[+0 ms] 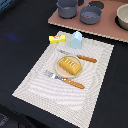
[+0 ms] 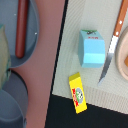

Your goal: Interact with the objects in diverse but meaningful ways.

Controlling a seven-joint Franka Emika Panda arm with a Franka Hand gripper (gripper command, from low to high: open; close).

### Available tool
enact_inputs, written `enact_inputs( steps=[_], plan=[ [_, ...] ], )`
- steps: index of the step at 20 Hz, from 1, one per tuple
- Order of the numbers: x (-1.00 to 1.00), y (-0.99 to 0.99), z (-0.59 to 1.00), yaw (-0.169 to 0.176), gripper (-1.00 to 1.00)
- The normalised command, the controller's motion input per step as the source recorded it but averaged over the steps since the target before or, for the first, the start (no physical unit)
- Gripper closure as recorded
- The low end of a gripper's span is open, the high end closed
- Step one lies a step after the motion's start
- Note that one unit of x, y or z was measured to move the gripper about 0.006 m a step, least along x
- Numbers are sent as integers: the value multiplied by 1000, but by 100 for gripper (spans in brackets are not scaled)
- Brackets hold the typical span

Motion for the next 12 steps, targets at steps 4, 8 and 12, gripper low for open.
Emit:
enact_inputs(
  steps=[4, 8, 12],
  plan=[
    [9, -545, -634, -38, -100],
    [-337, -409, -759, -20, -100],
    [-494, -371, -829, -12, -100]
  ],
)
